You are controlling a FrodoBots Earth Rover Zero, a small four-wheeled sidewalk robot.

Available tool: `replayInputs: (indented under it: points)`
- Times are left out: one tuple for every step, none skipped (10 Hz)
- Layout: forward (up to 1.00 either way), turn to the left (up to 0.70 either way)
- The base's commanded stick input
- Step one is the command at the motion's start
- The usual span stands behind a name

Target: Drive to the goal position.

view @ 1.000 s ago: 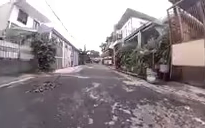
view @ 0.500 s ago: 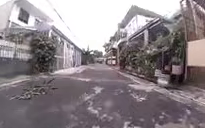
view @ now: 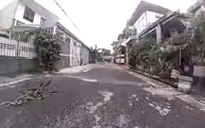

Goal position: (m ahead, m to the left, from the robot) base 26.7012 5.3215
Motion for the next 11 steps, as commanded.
replayInputs:
  points:
    - [1.00,0.00]
    - [1.00,0.00]
    - [1.00,0.00]
    - [1.00,0.00]
    - [1.00,0.00]
    - [1.00,0.00]
    - [1.00,0.00]
    - [1.00,0.00]
    - [1.00,0.00]
    - [1.00,0.00]
    - [1.00,0.00]
